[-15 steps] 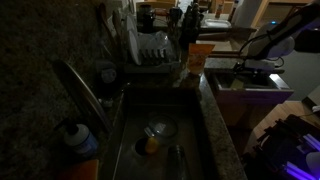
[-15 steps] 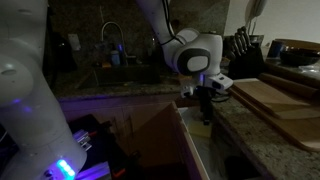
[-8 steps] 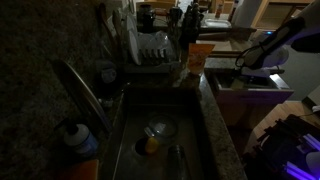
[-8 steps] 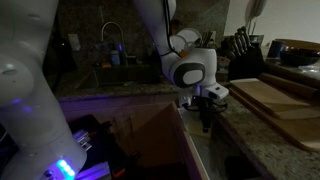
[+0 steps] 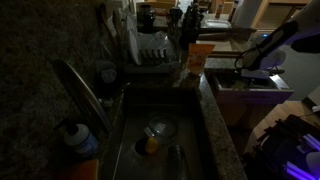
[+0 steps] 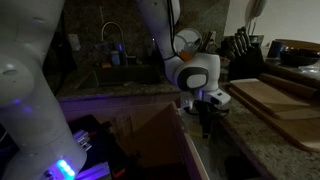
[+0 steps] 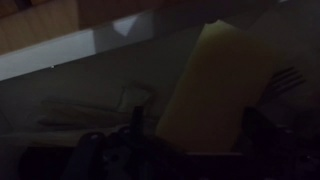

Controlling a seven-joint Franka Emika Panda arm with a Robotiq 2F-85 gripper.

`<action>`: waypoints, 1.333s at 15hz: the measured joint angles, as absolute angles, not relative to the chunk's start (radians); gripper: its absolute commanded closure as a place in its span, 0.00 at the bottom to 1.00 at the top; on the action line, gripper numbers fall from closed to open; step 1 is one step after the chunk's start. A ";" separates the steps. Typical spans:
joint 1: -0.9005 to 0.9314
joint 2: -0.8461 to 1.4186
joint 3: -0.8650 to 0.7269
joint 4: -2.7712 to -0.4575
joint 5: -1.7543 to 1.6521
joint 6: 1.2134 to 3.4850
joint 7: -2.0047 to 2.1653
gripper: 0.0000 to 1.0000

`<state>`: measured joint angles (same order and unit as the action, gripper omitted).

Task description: Pick up the Dish washing sponge from the kitchen drawer and put it on the kitchen unit base

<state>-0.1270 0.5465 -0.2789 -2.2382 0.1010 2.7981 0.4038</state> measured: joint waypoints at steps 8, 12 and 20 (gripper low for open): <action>-0.127 0.586 -0.277 -2.177 0.103 2.741 0.404 0.00; -0.128 0.587 -0.274 -2.170 0.104 2.741 0.403 0.34; -0.130 0.588 -0.273 -2.152 0.110 2.742 0.403 0.89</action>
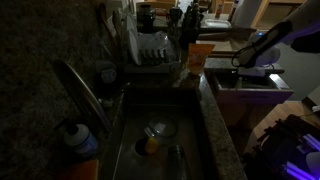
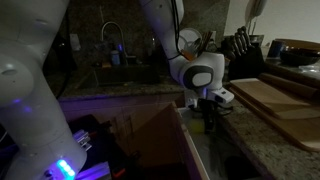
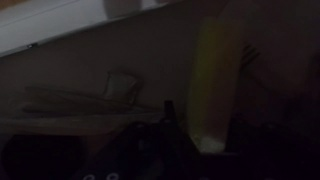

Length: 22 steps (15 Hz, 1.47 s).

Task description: Pick up the Dish washing sponge from the kitchen drawer and put it on the kitchen unit base

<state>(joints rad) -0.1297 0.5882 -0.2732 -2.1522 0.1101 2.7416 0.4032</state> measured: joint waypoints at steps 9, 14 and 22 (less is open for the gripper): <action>-0.092 0.562 -0.269 -2.143 0.105 2.742 0.403 0.97; 0.023 0.451 -0.321 -2.183 -0.012 2.701 0.443 0.96; 0.066 0.159 -0.431 -2.193 -0.270 2.701 0.603 0.96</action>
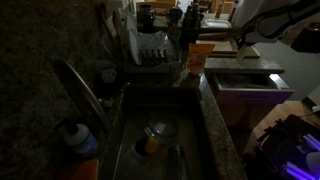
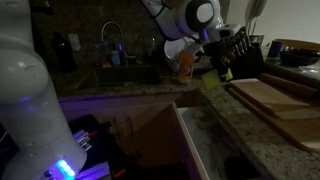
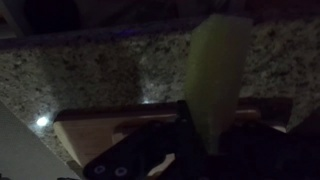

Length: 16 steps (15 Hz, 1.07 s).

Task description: Pick up the Dish washing sponge from the kitchen drawer and put it on the kitchen unit base

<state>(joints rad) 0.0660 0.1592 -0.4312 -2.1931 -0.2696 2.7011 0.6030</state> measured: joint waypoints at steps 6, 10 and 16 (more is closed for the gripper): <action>-0.154 0.072 -0.305 -2.212 0.154 2.835 0.369 0.96; -0.316 0.057 -0.114 -2.182 0.505 2.761 0.117 0.96; -0.409 0.233 -0.152 -2.089 0.688 2.732 -0.152 0.86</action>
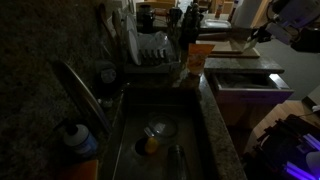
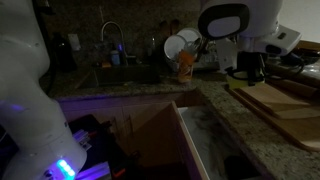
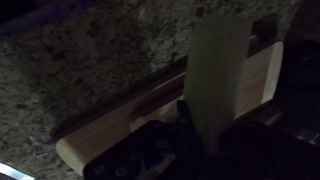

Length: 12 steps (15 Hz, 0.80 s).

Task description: Pick up the Dish washing sponge from the kitchen drawer and put it on the kitchen unit base

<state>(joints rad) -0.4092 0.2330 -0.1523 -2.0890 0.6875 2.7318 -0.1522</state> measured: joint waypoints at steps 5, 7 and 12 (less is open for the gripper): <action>-0.407 0.259 -0.150 -2.066 0.686 2.737 -0.144 0.48; -0.405 0.267 -0.155 -2.066 0.673 2.737 -0.117 0.33; -0.389 0.284 -0.197 -2.066 0.569 2.739 0.021 0.02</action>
